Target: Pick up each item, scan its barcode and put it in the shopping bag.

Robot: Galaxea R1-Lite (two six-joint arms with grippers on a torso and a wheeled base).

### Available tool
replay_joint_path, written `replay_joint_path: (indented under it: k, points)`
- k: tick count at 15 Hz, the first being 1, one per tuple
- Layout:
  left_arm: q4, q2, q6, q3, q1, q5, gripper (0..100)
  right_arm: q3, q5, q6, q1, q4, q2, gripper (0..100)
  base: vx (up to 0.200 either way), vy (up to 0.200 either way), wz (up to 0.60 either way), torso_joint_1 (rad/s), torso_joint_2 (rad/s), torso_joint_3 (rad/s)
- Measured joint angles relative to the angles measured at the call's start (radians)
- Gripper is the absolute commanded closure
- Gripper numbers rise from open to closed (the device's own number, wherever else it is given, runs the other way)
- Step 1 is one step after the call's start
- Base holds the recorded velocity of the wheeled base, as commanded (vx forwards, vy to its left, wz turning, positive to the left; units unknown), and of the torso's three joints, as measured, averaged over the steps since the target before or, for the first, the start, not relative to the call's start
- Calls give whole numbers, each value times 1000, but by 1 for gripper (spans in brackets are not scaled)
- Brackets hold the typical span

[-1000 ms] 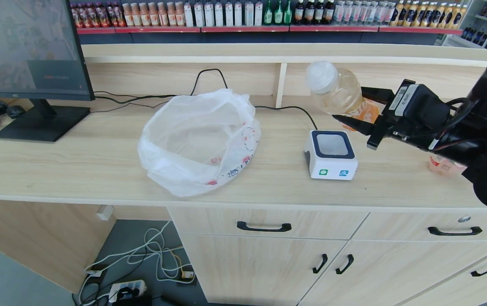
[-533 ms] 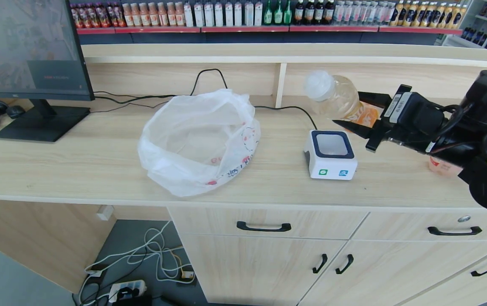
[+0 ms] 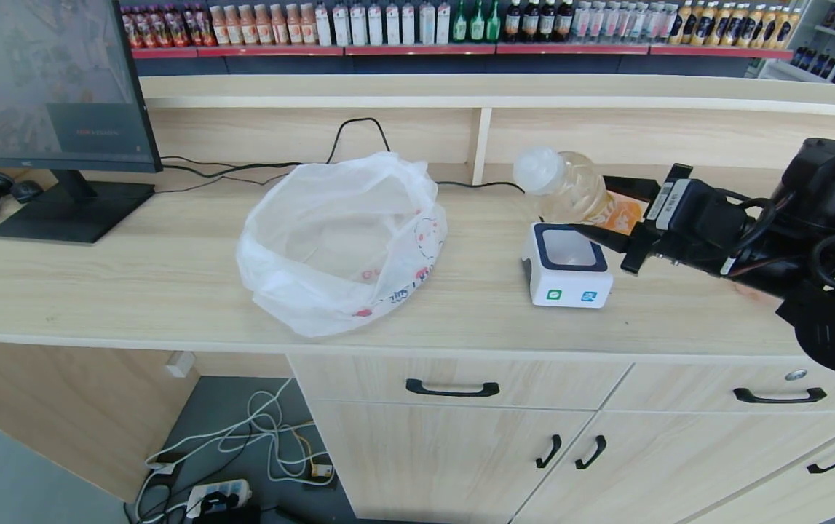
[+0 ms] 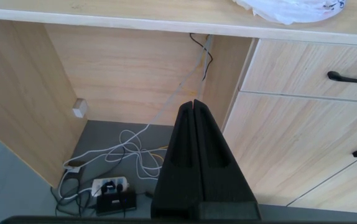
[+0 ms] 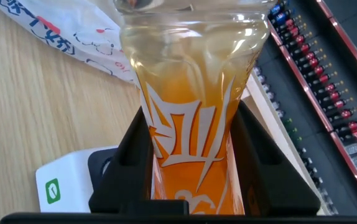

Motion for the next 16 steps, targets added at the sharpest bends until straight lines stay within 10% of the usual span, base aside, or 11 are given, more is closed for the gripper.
replay_joint_path:
  k: [16]
  points:
    - [1,0,-2,0,0,0,100,18,3,7,0,-2,8,100,0,0,0,0,0,0]
